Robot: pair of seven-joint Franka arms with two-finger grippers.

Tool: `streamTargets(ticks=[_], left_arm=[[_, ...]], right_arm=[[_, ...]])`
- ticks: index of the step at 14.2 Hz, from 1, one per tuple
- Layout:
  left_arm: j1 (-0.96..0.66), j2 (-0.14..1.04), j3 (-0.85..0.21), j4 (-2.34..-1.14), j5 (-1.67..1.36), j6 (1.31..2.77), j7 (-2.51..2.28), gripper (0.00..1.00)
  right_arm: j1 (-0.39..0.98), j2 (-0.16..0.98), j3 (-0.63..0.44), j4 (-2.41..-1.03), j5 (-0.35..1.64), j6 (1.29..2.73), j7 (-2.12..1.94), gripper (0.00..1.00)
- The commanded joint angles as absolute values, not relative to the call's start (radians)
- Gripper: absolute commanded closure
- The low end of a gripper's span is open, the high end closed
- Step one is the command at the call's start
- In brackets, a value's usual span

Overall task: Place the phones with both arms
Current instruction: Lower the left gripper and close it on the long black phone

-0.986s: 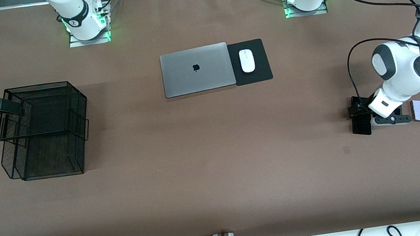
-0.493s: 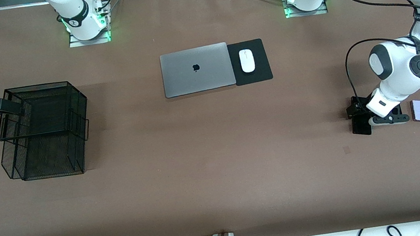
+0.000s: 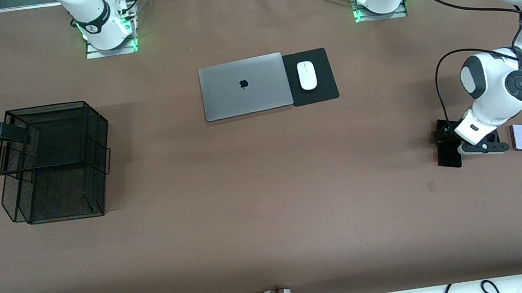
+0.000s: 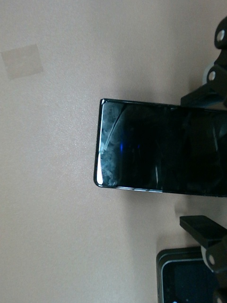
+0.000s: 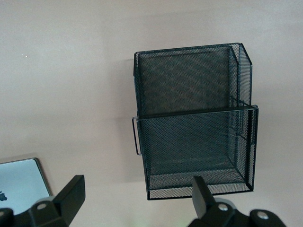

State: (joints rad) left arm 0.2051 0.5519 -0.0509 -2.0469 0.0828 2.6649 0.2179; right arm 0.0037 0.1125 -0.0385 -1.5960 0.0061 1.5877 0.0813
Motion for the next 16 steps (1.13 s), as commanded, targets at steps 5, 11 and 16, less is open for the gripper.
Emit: streamTargets(ticks=[5,11,16], left_arm=[[0.179,0.598,-0.055,-2.031,0.146,2.675,0.221,0.00],[0.183,0.607,-0.054,-2.019,0.146,2.672,0.224,0.06],[0.193,0.607,-0.054,-2.017,0.146,2.671,0.224,0.59]], right_arm=[[-0.002,0.106,-0.035,-1.605,0.025,1.592,0.068,0.00],[-0.002,0.106,-0.035,-1.605,0.025,1.588,0.067,0.00],[-0.002,0.106,-0.034,-1.603,0.025,1.589,0.067,0.00]])
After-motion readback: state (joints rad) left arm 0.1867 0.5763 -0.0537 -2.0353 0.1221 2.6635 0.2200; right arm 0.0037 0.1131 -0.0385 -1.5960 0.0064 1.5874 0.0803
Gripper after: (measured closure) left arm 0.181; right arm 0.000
